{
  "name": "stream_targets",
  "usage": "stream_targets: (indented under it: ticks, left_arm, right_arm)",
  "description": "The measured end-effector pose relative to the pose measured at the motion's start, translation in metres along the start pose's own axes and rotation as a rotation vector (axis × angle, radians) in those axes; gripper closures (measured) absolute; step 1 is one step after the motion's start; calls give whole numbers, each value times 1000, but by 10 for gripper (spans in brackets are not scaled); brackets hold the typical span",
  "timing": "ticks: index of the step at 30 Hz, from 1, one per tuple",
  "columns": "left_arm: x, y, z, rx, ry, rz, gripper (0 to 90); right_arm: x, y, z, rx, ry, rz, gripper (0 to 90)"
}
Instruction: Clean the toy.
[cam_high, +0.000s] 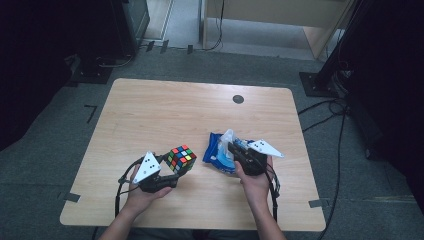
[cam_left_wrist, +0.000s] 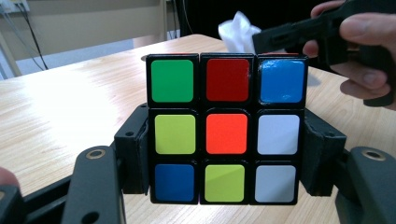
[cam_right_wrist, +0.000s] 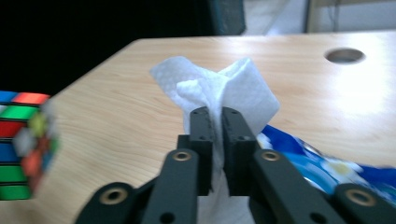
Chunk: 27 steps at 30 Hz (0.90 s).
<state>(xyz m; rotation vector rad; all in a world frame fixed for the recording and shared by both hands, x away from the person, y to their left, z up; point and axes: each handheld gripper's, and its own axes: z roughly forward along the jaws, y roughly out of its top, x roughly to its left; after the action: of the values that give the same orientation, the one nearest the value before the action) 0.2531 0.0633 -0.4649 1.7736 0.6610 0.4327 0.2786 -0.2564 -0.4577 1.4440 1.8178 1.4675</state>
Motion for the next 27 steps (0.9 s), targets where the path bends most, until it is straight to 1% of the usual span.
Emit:
stream_targets:
  ticks: [1, 3, 6, 8, 9, 10, 13, 15, 17, 18, 19, 20, 22, 24, 26, 27]
  left_arm:
    - [0, 0, 0, 1, 1, 1, 340]
    - [0, 0, 0, 0, 0, 0, 340]
    - [1, 0, -1, 1, 4, 1, 340]
    - [2, 1, -1, 1, 5, -2, 340]
    - [3, 1, -1, -1, 7, -5, 340]
    - [4, 1, -2, -1, 7, -6, 340]
    - [6, 3, -3, 6, 19, -9, 340]
    - [9, 4, -3, 13, 30, -22, 340]
    - [13, 6, -5, 15, 29, -34, 340]
    - [14, 6, -5, 14, 25, -45, 340]
    - [16, 7, -6, 17, 22, -49, 340]
    - [17, 9, -7, 20, 22, -53, 340]
    - [19, 11, -7, 26, 21, -62, 340]
    - [21, 13, -8, 28, 5, -84, 340]
    - [22, 16, -8, 33, -2, -92, 340]
    - [22, 17, -8, 37, -9, -97, 340]
  right_arm:
    - [-2, -1, 0, 0, -9, 8, 783]
    - [-3, -1, 0, -4, -9, 2, 749]
    - [0, 2, -2, -31, -1, -30, 670]
    - [3, 3, -3, -45, 19, -53, 627]
    - [6, 4, -4, -49, 33, -61, 603]
    - [9, 5, -4, -57, 54, -80, 588]
    - [19, 6, -4, -68, 98, -156, 542]
    - [25, 4, -2, -73, 136, -216, 510]
    - [32, 1, 1, -63, 180, -254, 485]
    - [35, -1, 4, -63, 211, -274, 465]
    - [37, -3, 6, -64, 228, -286, 452]
    - [40, -5, 8, -66, 245, -310, 435]
    - [48, -10, 11, -72, 267, -385, 384]
    - [55, -14, 14, -88, 279, -456, 363]
    - [63, -19, 17, -104, 298, -529, 331]
    - [67, -21, 18, -109, 297, -560, 317]
